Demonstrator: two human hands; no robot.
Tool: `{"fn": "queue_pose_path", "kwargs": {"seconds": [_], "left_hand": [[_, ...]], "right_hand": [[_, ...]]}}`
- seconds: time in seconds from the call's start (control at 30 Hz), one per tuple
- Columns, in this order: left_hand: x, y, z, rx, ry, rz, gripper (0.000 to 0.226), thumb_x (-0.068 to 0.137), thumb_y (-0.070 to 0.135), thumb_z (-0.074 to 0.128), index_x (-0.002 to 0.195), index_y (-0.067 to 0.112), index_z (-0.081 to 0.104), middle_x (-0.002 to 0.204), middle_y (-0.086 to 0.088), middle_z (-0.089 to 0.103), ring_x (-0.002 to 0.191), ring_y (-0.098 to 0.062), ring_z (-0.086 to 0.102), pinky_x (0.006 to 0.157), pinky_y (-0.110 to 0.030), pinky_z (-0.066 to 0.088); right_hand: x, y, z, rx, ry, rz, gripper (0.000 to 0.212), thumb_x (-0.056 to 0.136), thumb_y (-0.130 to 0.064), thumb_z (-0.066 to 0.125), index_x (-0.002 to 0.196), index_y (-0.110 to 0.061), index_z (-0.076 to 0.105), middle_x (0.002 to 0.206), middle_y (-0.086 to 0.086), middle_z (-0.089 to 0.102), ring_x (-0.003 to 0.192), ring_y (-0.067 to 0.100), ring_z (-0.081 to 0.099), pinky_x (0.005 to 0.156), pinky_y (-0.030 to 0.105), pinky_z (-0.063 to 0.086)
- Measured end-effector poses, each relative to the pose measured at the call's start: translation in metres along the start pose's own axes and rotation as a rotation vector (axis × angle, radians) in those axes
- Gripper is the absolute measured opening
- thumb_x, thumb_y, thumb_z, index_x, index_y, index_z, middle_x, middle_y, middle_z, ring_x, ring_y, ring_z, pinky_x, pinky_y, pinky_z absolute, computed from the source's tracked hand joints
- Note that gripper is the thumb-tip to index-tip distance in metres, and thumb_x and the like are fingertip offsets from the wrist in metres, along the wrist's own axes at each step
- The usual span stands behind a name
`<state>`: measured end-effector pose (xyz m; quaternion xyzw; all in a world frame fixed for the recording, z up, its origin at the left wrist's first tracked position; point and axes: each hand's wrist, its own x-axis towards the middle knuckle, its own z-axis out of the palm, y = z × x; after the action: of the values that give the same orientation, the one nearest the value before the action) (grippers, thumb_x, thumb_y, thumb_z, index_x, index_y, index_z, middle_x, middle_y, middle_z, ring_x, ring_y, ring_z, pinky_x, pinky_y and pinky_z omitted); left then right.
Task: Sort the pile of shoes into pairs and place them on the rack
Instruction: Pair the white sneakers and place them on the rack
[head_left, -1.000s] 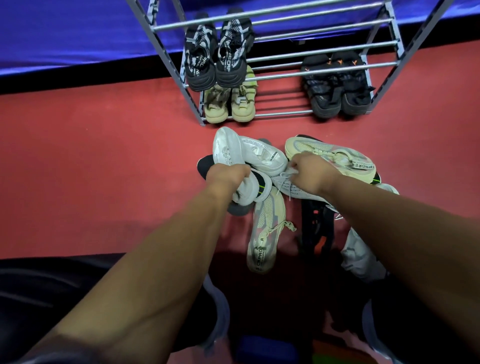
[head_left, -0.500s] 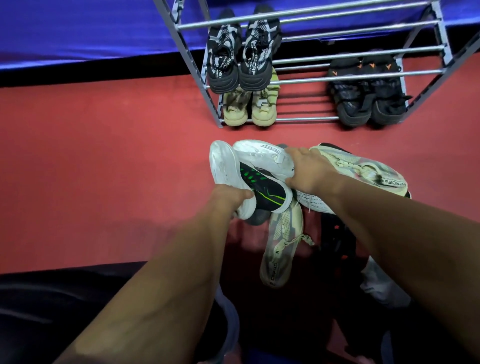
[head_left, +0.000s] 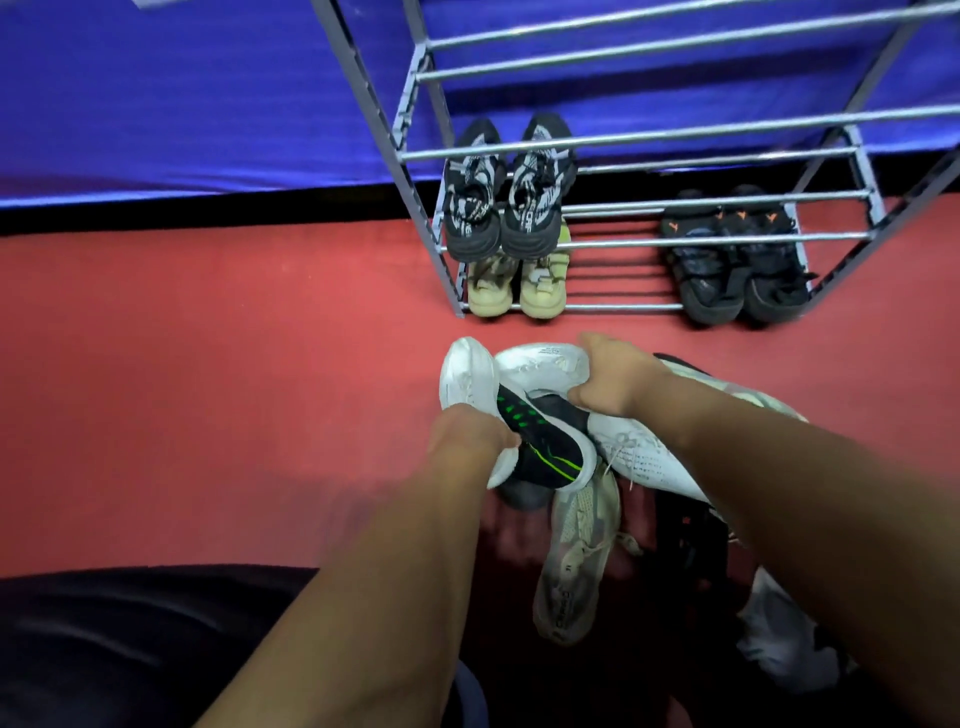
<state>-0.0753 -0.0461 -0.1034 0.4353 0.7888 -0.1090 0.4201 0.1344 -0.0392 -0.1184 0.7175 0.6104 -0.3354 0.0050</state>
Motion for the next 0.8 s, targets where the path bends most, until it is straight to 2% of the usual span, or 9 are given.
{"fn": "queue_pose_path", "kwargs": {"seconds": [0.1, 0.2, 0.27, 0.4, 0.5, 0.63, 0.73, 0.8], "left_hand": [[-0.021, 0.012, -0.019, 0.108, 0.048, 0.063, 0.081, 0.078, 0.044, 0.091, 0.143, 0.01, 0.054, 0.139, -0.007, 0.062, 0.122, -0.025, 0.065, 0.086, -0.031, 0.05], [-0.048, 0.024, -0.033, 0.162, 0.053, 0.103, 0.083, 0.079, 0.042, 0.091, 0.145, 0.01, 0.053, 0.139, -0.007, 0.062, 0.123, -0.027, 0.064, 0.094, -0.034, 0.054], [-0.069, 0.04, -0.041, 0.246, 0.061, 0.148, 0.082, 0.08, 0.044, 0.088, 0.146, 0.008, 0.053, 0.141, -0.008, 0.062, 0.126, -0.029, 0.064, 0.103, -0.038, 0.054], [-0.119, 0.079, -0.057, 0.406, 0.082, 0.276, 0.078, 0.09, 0.054, 0.073, 0.152, 0.011, 0.051, 0.147, -0.009, 0.059, 0.129, -0.03, 0.061, 0.096, -0.037, 0.05], [-0.147, 0.109, -0.068, 0.427, 0.124, 0.386, 0.077, 0.093, 0.053, 0.071, 0.153, 0.009, 0.049, 0.149, -0.01, 0.058, 0.129, -0.03, 0.062, 0.097, -0.038, 0.05], [-0.169, 0.137, -0.065, 0.342, 0.221, 0.464, 0.069, 0.09, 0.054, 0.072, 0.141, 0.009, 0.06, 0.135, -0.012, 0.066, 0.113, -0.032, 0.067, 0.085, -0.036, 0.048], [-0.168, 0.154, -0.051, 0.24, 0.316, 0.576, 0.062, 0.09, 0.055, 0.07, 0.132, 0.01, 0.066, 0.129, -0.012, 0.07, 0.112, -0.034, 0.068, 0.086, -0.035, 0.051], [-0.164, 0.167, -0.039, 0.241, 0.374, 0.628, 0.06, 0.093, 0.057, 0.066, 0.13, 0.01, 0.067, 0.129, -0.014, 0.069, 0.116, -0.035, 0.067, 0.089, -0.037, 0.052]], "right_hand": [[-0.022, -0.007, -0.028, -0.064, 0.039, 0.02, 0.053, 0.078, -0.048, 0.071, 0.119, -0.016, 0.059, 0.117, 0.008, 0.066, 0.107, 0.032, 0.063, 0.083, 0.036, 0.053], [-0.052, -0.009, -0.07, -0.118, 0.091, 0.061, 0.037, 0.077, -0.047, 0.069, 0.093, -0.013, 0.067, 0.093, 0.007, 0.07, 0.086, 0.029, 0.065, 0.067, 0.033, 0.051], [-0.073, -0.011, -0.103, -0.152, 0.109, 0.088, 0.038, 0.073, -0.052, 0.066, 0.076, -0.014, 0.069, 0.083, 0.008, 0.071, 0.078, 0.028, 0.066, 0.062, 0.031, 0.051], [-0.115, -0.011, -0.16, -0.142, 0.184, 0.139, 0.052, 0.075, -0.06, 0.06, 0.061, -0.011, 0.069, 0.064, 0.006, 0.067, 0.067, 0.026, 0.064, 0.062, 0.03, 0.051], [-0.135, 0.001, -0.186, -0.05, 0.282, 0.184, 0.059, 0.073, -0.066, 0.055, 0.069, -0.009, 0.07, 0.071, 0.01, 0.069, 0.076, 0.032, 0.066, 0.072, 0.034, 0.056], [-0.141, 0.034, -0.193, 0.181, 0.415, 0.292, 0.038, 0.081, -0.046, 0.069, 0.09, -0.01, 0.073, 0.094, 0.015, 0.073, 0.086, 0.032, 0.062, 0.073, 0.032, 0.048], [-0.134, 0.056, -0.186, 0.433, 0.56, 0.338, 0.041, 0.081, -0.039, 0.076, 0.113, -0.015, 0.074, 0.105, 0.013, 0.074, 0.097, 0.033, 0.067, 0.076, 0.029, 0.044], [-0.126, 0.067, -0.179, 0.561, 0.643, 0.371, 0.044, 0.081, -0.036, 0.078, 0.119, -0.016, 0.071, 0.113, 0.013, 0.073, 0.107, 0.035, 0.068, 0.077, 0.029, 0.042]]}}
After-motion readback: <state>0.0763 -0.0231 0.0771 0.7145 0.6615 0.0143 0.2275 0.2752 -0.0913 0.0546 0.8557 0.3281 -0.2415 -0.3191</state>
